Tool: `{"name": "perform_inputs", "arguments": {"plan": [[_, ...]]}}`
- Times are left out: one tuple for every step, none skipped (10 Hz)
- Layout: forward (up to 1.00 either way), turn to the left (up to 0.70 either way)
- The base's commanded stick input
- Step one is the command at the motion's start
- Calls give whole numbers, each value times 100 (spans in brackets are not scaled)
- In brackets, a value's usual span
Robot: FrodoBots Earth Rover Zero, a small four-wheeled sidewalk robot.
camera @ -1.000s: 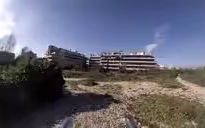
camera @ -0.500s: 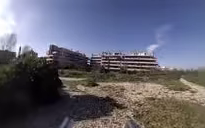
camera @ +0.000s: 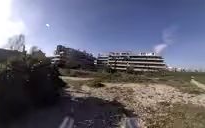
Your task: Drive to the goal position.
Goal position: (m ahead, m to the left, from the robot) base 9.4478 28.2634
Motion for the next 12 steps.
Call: {"name": "perform_inputs", "arguments": {"plan": [[50, 0], [50, 0], [50, 0], [50, 0], [50, 0], [50, 0], [50, 0], [50, 0], [50, 0], [50, 0], [50, 0], [50, 0]]}}
